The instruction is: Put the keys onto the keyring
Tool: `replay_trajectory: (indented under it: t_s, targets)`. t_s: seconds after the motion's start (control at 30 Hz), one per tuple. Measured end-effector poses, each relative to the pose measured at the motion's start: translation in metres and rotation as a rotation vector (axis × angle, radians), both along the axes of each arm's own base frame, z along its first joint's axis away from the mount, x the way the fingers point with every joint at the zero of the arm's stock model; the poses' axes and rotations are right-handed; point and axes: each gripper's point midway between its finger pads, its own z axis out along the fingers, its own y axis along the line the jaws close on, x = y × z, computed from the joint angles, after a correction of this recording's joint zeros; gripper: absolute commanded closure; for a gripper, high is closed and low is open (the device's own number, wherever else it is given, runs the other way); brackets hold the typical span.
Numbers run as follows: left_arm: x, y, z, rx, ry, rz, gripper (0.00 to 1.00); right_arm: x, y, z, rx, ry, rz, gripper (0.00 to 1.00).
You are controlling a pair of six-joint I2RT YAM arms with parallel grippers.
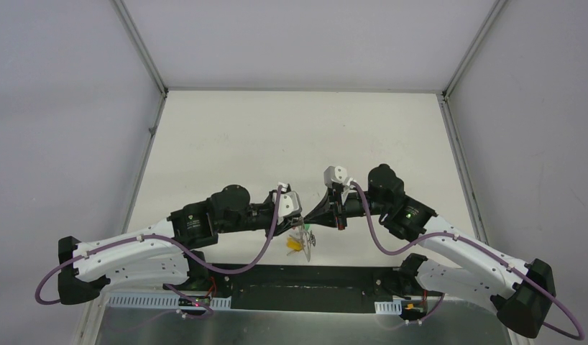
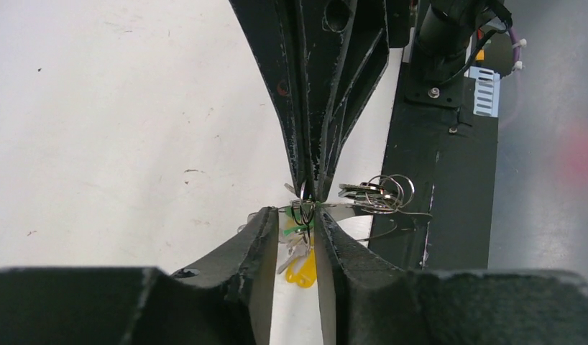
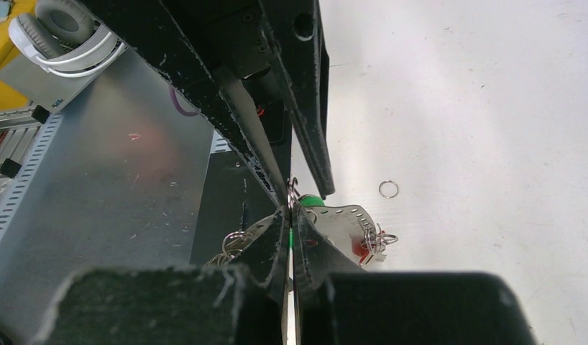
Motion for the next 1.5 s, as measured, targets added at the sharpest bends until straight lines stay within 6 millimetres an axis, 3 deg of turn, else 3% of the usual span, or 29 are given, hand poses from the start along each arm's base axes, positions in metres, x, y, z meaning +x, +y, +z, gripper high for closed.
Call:
replay_trajectory:
  t_s: [0.17, 0.23, 0.33, 0.43, 0.53, 0.6, 0.83, 1.0, 1.17, 1.27, 1.5]
  targets:
    - [0.000, 0.000, -0.002, 0.007, 0.000, -0.001, 1.00, 0.001, 0.000, 0.001, 0.003, -0.004, -0.002, 1.00]
    - [-0.001, 0.000, -0.002, 0.008, 0.001, -0.005, 0.99, 0.002, 0.000, 0.000, 0.000, -0.005, -0.011, 1.00]
    - [-0.001, 0.000, -0.002, 0.008, 0.002, -0.005, 0.84, 0.004, 0.000, 0.000, -0.001, -0.007, -0.016, 1.00]
    - [-0.001, 0.000, -0.002, 0.008, 0.004, -0.003, 0.81, 0.003, 0.000, 0.000, -0.001, -0.004, -0.014, 1.00]
    - [-0.001, -0.001, -0.003, 0.008, 0.009, -0.002, 0.87, 0.003, 0.000, 0.001, 0.002, -0.004, -0.012, 1.00]
    - [-0.001, -0.001, -0.003, 0.008, 0.010, -0.002, 1.00, 0.002, 0.000, 0.001, 0.003, -0.006, -0.010, 1.00]
    - [0.000, -0.004, -0.006, 0.022, 0.019, -0.005, 1.00, 0.005, -0.001, -0.002, -0.010, 0.000, -0.025, 0.99]
    - [0.001, -0.001, -0.004, 0.045, 0.028, 0.008, 1.00, 0.004, 0.000, -0.001, -0.007, 0.011, -0.026, 0.57]
    - [0.000, 0.008, -0.002, 0.123, 0.049, 0.021, 1.00, 0.004, 0.001, 0.008, 0.011, -0.009, -0.023, 0.44]
    - [-0.002, 0.012, 0.005, 0.171, 0.067, 0.016, 1.00, 0.006, 0.002, 0.019, 0.032, -0.029, -0.023, 0.44]
    - [-0.007, 0.013, 0.017, 0.331, 0.143, -0.008, 1.00, 0.006, 0.006, 0.035, 0.073, -0.038, -0.019, 0.58]
